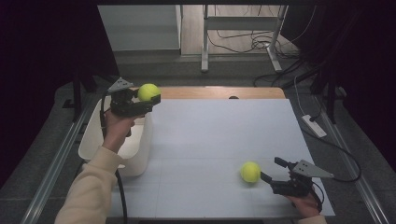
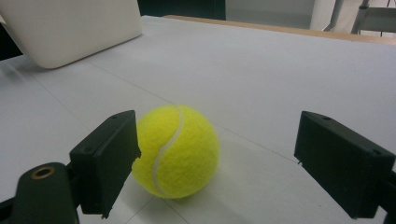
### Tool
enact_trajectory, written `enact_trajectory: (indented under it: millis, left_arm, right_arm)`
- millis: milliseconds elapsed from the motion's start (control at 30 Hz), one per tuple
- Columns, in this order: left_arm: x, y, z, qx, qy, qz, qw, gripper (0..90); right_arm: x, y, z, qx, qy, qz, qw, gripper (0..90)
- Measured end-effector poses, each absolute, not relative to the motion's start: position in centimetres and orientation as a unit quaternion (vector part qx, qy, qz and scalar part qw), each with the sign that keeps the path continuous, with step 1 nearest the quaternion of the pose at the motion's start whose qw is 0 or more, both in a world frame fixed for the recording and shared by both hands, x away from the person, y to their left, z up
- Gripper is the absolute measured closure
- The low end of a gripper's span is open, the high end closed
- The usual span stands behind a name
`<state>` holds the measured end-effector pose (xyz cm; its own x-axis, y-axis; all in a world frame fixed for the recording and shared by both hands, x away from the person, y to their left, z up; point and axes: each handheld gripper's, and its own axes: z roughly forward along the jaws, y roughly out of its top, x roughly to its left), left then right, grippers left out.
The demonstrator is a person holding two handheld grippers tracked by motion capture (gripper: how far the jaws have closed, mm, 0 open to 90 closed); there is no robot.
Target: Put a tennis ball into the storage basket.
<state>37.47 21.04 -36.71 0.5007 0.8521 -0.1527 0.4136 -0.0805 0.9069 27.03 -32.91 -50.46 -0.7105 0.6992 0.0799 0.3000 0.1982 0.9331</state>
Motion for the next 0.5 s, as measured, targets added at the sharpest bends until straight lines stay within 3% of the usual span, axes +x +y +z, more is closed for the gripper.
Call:
enact_trajectory:
  millis: [500]
  left_arm:
    - [37.9,22.9,-37.1,0.689,0.475,0.230,0.497,27.4]
  right_arm:
    - [27.0,-32.9,-50.5,0.332,0.752,0.537,0.187,13.9]
